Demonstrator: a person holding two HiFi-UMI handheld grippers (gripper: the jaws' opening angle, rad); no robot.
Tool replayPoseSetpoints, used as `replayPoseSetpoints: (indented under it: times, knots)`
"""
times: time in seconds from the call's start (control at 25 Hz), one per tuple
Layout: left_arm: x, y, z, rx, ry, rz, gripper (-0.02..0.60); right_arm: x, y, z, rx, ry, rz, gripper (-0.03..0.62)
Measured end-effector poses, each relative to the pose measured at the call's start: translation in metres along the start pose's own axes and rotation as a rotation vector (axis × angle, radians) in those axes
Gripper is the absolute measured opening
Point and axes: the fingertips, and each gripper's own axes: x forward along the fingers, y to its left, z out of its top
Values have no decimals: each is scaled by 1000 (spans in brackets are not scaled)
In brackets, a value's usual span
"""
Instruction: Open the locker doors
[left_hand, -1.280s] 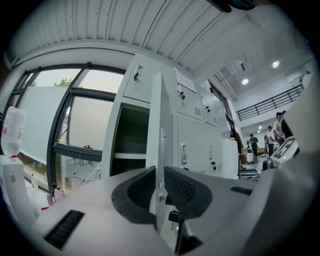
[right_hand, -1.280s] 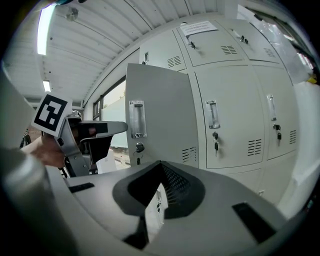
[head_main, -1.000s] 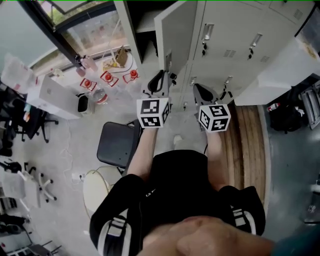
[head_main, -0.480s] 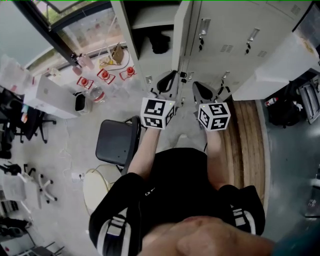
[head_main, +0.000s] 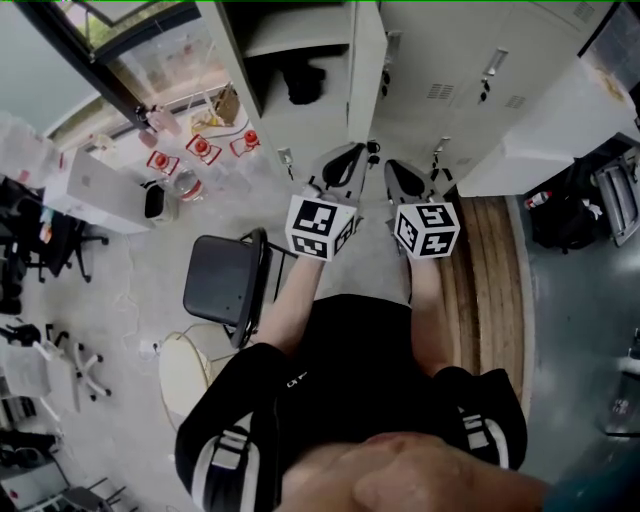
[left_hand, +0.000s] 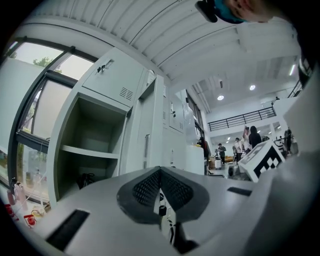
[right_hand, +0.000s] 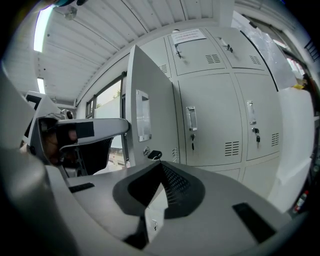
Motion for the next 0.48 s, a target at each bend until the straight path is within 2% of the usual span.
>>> replayPoseSetpoints:
  times: [0.2, 0.48]
  knots:
    - [13, -18, -4, 0, 23, 32, 11, -8, -13, 0, -4, 19, 45, 18]
    - [30, -40, -5, 24, 9, 63, 11, -22, -29, -2, -15, 22, 105, 18]
